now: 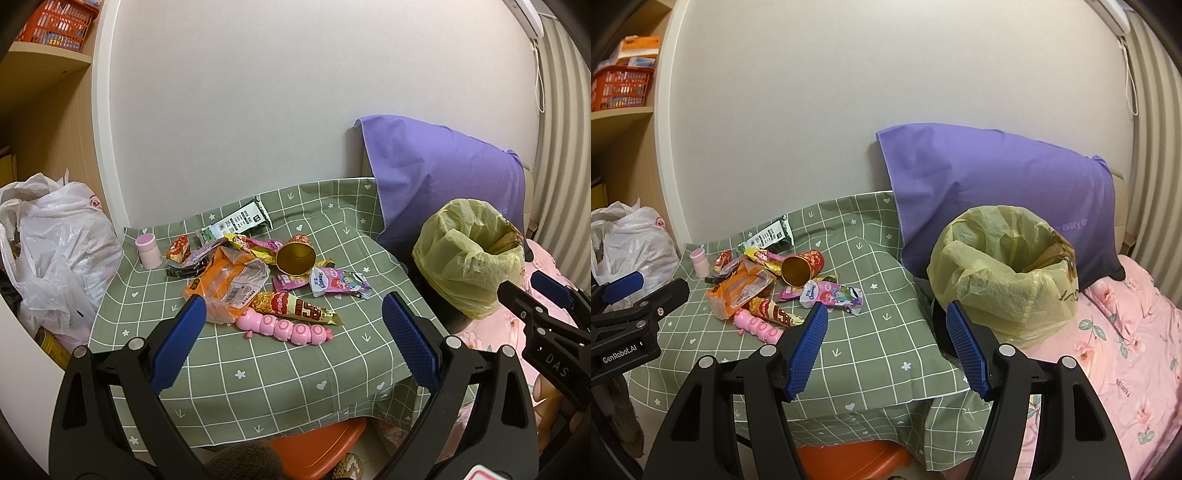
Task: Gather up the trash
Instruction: 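Grasp the orange chip bag with the left tool while the right tool grasps the red cup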
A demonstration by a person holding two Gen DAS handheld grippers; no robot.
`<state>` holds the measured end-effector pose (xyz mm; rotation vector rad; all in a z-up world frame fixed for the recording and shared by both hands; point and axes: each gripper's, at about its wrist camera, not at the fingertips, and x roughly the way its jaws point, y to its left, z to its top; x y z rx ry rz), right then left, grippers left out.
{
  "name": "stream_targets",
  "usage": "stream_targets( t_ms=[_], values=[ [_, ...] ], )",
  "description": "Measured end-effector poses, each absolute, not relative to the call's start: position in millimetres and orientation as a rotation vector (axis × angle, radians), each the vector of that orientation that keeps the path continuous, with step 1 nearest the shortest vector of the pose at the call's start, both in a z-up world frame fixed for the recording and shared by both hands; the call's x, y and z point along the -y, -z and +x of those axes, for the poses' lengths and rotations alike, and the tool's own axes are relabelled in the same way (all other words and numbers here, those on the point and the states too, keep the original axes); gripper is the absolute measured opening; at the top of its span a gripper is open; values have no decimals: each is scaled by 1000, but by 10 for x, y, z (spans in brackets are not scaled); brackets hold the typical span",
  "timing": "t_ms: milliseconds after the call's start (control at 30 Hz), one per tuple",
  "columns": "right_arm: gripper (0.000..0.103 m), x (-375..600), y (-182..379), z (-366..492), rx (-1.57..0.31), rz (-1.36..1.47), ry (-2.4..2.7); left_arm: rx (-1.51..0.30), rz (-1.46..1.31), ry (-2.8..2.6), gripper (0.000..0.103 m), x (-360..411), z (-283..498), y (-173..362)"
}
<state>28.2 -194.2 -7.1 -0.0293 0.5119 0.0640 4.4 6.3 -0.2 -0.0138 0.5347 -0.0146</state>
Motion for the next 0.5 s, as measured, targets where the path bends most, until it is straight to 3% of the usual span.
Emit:
stream_targets(
  t_ms=[500],
  values=[
    [63, 1693, 533, 1371, -608, -111, -265, -578, -138, -132, 92, -799, 678, 405]
  ],
)
